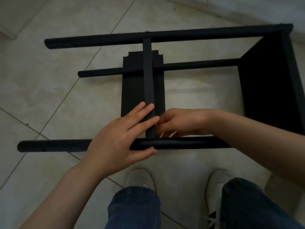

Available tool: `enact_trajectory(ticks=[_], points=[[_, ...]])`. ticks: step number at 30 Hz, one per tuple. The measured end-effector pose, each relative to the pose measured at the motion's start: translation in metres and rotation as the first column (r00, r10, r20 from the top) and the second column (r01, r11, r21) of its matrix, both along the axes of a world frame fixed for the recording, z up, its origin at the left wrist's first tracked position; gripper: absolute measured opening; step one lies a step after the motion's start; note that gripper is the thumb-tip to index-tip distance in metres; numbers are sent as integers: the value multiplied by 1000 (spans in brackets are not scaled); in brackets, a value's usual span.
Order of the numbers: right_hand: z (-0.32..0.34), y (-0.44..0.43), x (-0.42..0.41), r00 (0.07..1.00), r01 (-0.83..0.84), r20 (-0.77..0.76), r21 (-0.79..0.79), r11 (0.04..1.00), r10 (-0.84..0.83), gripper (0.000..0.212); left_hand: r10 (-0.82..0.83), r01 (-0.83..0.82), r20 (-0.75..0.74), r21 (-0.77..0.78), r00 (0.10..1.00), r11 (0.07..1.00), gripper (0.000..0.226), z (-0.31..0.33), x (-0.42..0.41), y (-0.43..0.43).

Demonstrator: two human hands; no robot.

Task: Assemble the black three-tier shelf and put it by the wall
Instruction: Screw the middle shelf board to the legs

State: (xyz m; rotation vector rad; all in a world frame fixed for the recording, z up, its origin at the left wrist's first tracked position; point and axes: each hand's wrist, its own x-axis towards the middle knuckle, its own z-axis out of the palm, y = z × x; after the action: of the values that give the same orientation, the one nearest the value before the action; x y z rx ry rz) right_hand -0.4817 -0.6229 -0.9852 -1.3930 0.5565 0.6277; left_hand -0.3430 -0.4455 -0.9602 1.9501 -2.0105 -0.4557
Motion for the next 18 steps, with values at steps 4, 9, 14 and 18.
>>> enact_trajectory(ticks=[4, 9, 14, 18], points=[[14, 5, -13, 987, 24, 156, -295, 955, 23, 15, 72, -72, 32, 2, 997, 997, 68, 7, -15, 7], [26, 12, -32, 965, 40, 251, -422, 906, 75, 21, 160, -157, 75, -48, 984, 986, 53, 18, -35, 14], [30, 24, -42, 957, 4, 241, -561, 828, 159, 26, 201, -198, -6, -200, 980, 960, 27, 29, -37, 19], [32, 30, -44, 958, 4, 226, -628, 778, 178, 26, 344, -382, -188, -235, 920, 894, 18, 33, -34, 38]])
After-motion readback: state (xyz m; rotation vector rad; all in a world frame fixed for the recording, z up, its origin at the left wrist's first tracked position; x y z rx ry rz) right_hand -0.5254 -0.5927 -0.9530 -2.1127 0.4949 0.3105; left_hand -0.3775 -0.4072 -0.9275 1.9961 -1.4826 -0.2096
